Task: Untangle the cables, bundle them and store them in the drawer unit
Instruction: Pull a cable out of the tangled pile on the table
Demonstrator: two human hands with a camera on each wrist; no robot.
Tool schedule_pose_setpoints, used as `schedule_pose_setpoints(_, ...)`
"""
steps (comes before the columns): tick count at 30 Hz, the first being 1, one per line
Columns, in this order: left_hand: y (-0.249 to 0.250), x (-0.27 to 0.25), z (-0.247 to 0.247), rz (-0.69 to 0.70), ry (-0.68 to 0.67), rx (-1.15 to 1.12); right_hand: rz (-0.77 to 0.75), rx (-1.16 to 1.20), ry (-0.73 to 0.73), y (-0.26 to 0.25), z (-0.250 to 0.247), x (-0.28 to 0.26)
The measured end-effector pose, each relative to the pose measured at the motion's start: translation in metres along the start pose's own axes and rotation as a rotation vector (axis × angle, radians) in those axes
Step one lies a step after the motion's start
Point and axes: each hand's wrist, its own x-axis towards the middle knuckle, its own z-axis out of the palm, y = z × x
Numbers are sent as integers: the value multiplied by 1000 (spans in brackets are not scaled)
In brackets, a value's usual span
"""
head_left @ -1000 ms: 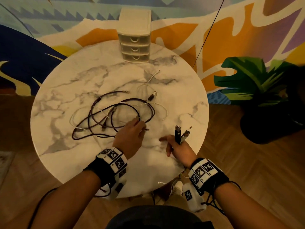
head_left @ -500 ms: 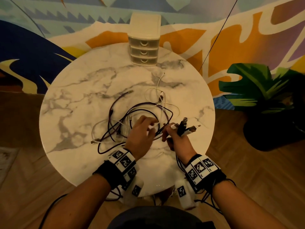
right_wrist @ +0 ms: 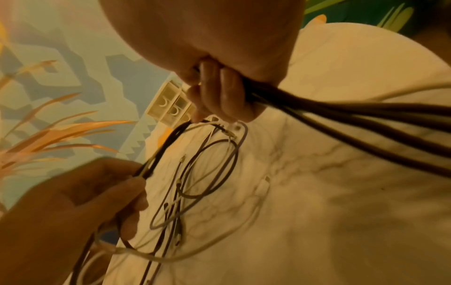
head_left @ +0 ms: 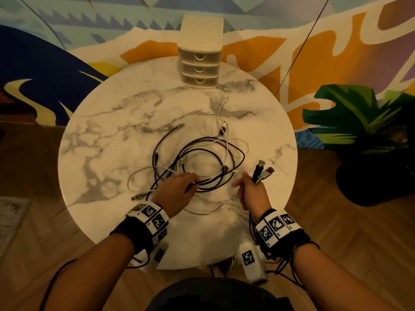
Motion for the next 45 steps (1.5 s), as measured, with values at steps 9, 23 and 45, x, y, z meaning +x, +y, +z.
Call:
schedule_pose_setpoints(9,18,-12,12,190,25,29,119,81,-244,-3,15,1)
schedule_pose_setpoints(23,26,4,-13,-248,186,-724,278,94,-60,9,-6,25)
schedule_pose_setpoints(45,15,-7,21,133,-62,61,-13,-308,-250,5,-9,25)
